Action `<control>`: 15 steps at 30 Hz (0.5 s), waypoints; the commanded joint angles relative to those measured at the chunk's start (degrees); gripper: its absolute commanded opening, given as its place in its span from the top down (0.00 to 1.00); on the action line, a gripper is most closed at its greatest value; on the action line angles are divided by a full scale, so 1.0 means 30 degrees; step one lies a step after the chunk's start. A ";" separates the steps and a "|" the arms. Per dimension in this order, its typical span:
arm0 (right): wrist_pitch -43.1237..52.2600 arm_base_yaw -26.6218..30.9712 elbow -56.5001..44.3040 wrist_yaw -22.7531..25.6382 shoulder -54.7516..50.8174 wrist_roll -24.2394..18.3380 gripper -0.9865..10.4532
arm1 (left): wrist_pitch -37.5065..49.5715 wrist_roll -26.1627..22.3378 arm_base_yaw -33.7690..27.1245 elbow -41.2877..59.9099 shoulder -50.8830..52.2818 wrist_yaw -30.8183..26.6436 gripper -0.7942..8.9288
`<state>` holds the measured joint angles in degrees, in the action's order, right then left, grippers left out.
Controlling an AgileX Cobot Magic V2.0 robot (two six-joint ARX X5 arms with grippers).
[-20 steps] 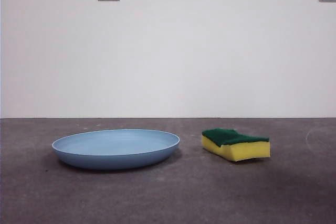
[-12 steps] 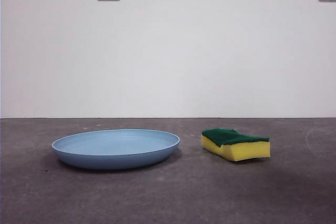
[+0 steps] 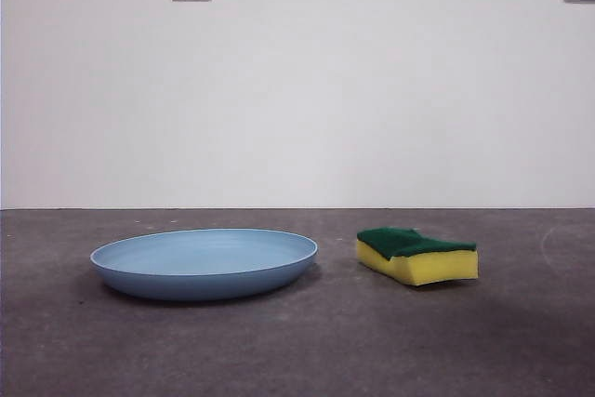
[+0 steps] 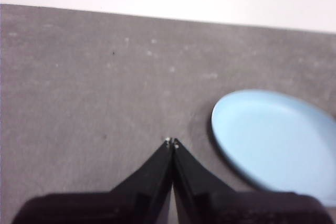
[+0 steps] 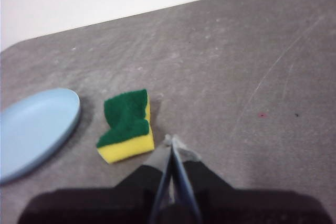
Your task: Pick up the plate,pick up the cloth,clean the plate with the cloth
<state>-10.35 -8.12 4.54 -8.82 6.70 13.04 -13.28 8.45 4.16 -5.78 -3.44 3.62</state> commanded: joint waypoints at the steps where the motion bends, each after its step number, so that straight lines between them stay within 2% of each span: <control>1: 0.0291 0.0051 0.1326 0.0051 0.1690 0.1129 0.92 | 0.0160 0.0699 -0.0044 -0.1027 -0.1333 0.0007 0.93; 4: 0.0291 0.0058 0.2659 -0.0007 0.3963 0.1501 0.92 | 0.0117 0.0699 -0.0044 -0.2171 -0.3497 0.0138 0.93; 9: 0.0284 0.0058 0.5085 -0.0211 0.8422 0.1479 0.92 | -0.0044 0.0678 -0.0044 -0.4051 -0.7803 0.1727 0.93; 15: 0.0284 0.0080 0.7890 -0.3067 1.3959 0.0372 0.92 | -0.0750 0.0444 -0.0044 -0.6557 -1.3449 0.4014 0.93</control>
<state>-9.78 -7.88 27.33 -16.56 46.17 15.53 -15.25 10.15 4.16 -24.86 -41.04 14.72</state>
